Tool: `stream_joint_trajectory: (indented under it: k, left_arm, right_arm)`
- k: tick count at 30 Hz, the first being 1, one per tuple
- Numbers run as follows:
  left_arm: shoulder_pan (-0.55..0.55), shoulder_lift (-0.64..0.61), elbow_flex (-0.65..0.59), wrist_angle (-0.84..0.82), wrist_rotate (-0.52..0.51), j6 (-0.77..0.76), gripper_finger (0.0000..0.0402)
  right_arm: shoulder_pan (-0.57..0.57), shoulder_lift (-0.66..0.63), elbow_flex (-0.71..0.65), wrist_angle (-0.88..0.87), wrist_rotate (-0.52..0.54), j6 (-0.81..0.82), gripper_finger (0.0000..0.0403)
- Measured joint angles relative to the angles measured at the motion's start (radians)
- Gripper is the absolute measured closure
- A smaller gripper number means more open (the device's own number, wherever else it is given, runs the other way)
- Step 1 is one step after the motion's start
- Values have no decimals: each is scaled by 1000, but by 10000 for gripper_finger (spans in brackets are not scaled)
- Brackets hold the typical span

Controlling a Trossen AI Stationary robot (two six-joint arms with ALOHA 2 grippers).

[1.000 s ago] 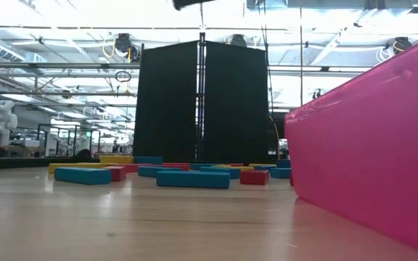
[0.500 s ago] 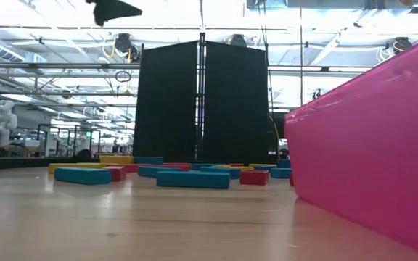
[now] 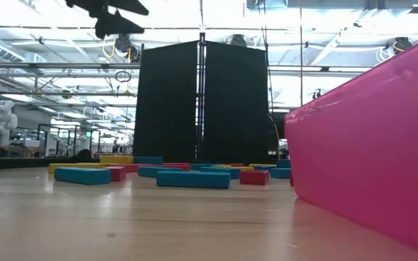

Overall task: Sort blocks
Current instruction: Put the yellow block into the orange bin

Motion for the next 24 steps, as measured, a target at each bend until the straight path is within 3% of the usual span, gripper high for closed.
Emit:
stream_joint_trajectory:
  k: [4, 7, 9, 16, 19, 24]
  left_arm:
    - [0, 72, 0, -36, 2, 0, 103]
    - [0, 120, 0, -62, 4, -1, 103]
    - [0, 153, 0, -92, 5, -1, 103]
    - [1, 252, 0, -276, 3, 7, 103]
    - [1, 295, 0, -359, 0, 7, 103]
    - [2, 375, 0, -443, -88, 21, 103]
  right_arm:
    - [1, 47, 0, 20, -171, 4, 289]
    - [1, 73, 0, 16, -229, 5, 289]
    - [1, 86, 0, 10, -249, 12, 269]
    - [0, 93, 0, 12, -251, 31, 135]
    - [0, 93, 0, 11, -250, 25, 112]
    - [-1, 93, 0, 7, -248, 4, 112]
